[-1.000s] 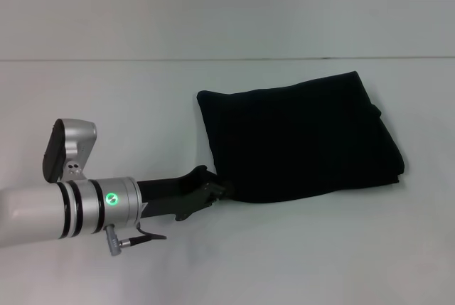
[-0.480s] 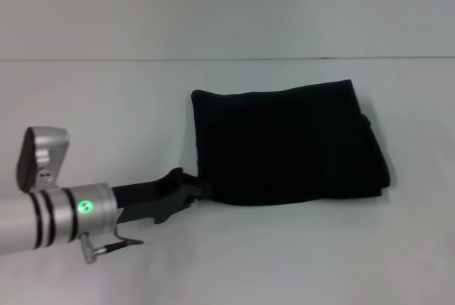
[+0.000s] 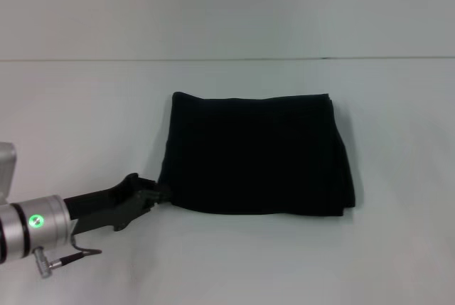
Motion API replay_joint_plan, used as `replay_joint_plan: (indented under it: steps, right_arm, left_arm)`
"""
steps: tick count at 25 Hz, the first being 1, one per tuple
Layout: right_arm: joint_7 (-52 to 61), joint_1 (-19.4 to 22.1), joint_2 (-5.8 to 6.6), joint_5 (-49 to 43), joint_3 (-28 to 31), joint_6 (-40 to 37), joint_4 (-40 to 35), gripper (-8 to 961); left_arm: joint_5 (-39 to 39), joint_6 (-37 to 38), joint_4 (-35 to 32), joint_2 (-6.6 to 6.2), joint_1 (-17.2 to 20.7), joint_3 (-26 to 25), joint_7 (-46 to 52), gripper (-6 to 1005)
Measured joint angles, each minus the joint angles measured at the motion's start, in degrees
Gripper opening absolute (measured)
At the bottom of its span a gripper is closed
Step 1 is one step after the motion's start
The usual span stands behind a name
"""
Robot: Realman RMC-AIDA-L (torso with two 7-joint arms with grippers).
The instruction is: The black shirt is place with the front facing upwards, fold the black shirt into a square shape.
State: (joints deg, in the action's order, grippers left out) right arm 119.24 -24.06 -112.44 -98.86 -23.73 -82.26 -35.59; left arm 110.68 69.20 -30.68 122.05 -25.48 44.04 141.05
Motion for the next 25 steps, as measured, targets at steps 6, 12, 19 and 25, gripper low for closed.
replay_joint_plan:
  steps: [6, 12, 19, 25]
  right_arm:
    - [0.0, -0.2, 0.02, -0.1, 0.0, 0.0, 0.1, 928]
    - [0.0, -0.6, 0.04, -0.2, 0.0, 0.0, 0.6, 928]
    - [-0.2, -0.9, 0.30, -0.4, -0.6, 0.1, 0.7, 928]
    - [-0.3, -0.9, 0.47, -2.2, -0.6, 1.1, 0.7, 928]
  left_arm:
    - [0.0, 0.5, -0.2, -0.72, 1.2, -0.6, -0.2, 42]
    - [0.0, 1.9, -0.2, -0.92, 1.4, -1.4, -1.7, 43]
    - [0.4, 7.2, -0.9, -2.89, 1.2, -2.0, -5.7, 57]
    - [0.7, 14.8, -6.5, -5.14, 4.4, -6.4, -8.7, 186]
